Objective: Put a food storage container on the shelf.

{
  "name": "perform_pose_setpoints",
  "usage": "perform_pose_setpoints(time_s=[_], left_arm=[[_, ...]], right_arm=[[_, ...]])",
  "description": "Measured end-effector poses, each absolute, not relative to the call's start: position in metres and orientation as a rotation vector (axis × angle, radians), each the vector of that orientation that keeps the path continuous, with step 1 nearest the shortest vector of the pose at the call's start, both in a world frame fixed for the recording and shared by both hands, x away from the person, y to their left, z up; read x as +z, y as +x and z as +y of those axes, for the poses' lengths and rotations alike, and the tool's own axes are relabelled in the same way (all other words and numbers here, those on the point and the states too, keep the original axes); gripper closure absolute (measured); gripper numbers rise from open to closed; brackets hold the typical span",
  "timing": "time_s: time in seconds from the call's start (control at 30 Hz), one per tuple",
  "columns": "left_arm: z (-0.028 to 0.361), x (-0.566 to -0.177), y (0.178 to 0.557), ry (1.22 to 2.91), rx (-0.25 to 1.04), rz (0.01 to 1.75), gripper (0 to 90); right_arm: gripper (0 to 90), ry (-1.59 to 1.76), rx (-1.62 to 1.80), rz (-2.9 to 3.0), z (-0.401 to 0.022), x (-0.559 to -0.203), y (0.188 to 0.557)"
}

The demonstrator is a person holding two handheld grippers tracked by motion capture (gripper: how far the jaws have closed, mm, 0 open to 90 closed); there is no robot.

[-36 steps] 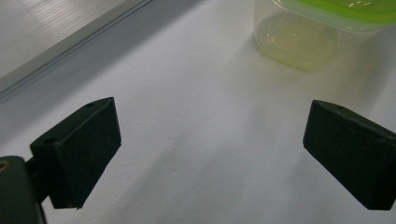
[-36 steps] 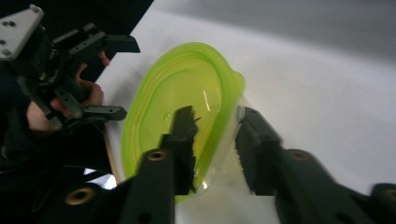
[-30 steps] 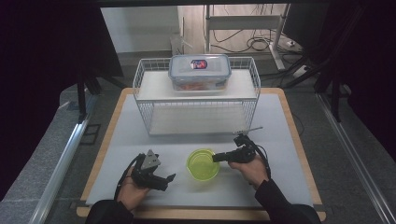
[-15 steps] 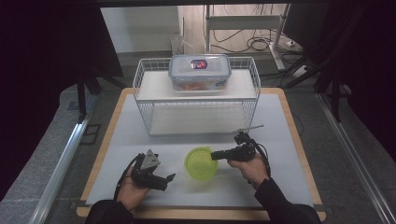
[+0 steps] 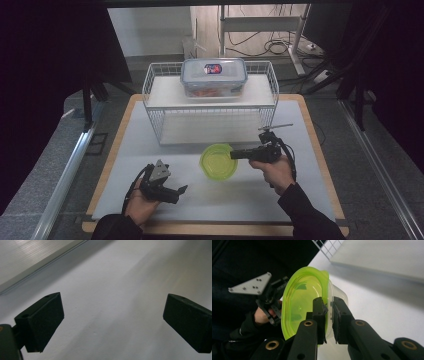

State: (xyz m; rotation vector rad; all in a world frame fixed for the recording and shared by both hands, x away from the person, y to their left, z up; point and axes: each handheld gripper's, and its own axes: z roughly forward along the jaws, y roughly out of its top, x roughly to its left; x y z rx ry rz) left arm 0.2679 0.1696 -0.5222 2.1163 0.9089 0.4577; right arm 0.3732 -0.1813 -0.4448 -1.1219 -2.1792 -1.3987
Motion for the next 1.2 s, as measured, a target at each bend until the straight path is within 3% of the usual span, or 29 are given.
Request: perform_pose_setpoints(time_s=[1.2], left_arm=[[0.169, -0.523, 0.269, 2.127, 0.454, 0.901, 2.9]], right_arm=[[81.2, -1.112, -1.536, -2.140, -0.184, -0.369, 0.398]])
